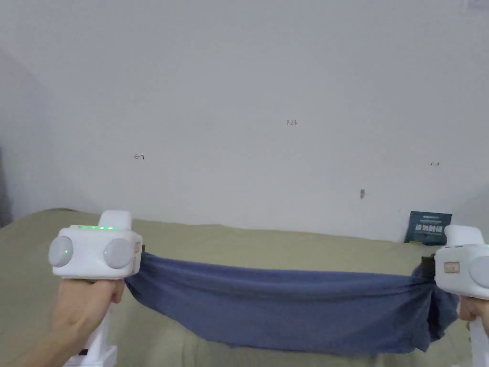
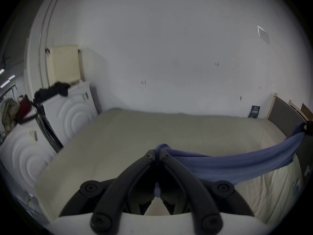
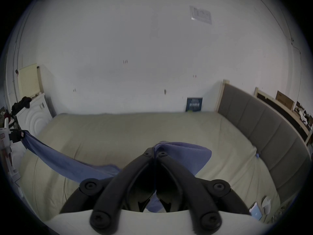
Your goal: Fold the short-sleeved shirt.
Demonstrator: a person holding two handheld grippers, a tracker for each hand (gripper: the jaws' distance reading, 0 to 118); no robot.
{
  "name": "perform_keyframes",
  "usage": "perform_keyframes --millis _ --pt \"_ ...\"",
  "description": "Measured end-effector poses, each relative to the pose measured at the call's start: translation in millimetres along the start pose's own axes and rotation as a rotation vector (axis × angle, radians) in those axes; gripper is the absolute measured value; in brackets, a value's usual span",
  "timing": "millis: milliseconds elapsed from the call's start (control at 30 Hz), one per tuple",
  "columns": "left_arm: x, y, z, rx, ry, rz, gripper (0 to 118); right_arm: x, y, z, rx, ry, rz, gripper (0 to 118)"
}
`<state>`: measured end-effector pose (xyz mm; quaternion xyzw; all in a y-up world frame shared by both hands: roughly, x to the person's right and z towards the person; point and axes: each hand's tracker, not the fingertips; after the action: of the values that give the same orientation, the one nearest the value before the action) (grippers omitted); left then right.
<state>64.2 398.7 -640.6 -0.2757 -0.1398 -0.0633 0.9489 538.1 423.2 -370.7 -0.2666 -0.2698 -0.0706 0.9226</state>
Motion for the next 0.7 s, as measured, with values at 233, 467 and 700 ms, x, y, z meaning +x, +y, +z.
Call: perform_keyframes --millis 233,467,700 --pt "-17 -108 43 -0.115 -0.027 0.011 0 16 -120 35 -0.120 0.006 -0.027 2" --pt "-38 -198 101 -0.215 -0.060 -0.006 0 30 -220 88 -0.216 0.019 -0.020 2" --pt "-55 -263 144 -0.274 -0.082 0.025 0 37 -291 137 -0.267 0.036 0.001 2"
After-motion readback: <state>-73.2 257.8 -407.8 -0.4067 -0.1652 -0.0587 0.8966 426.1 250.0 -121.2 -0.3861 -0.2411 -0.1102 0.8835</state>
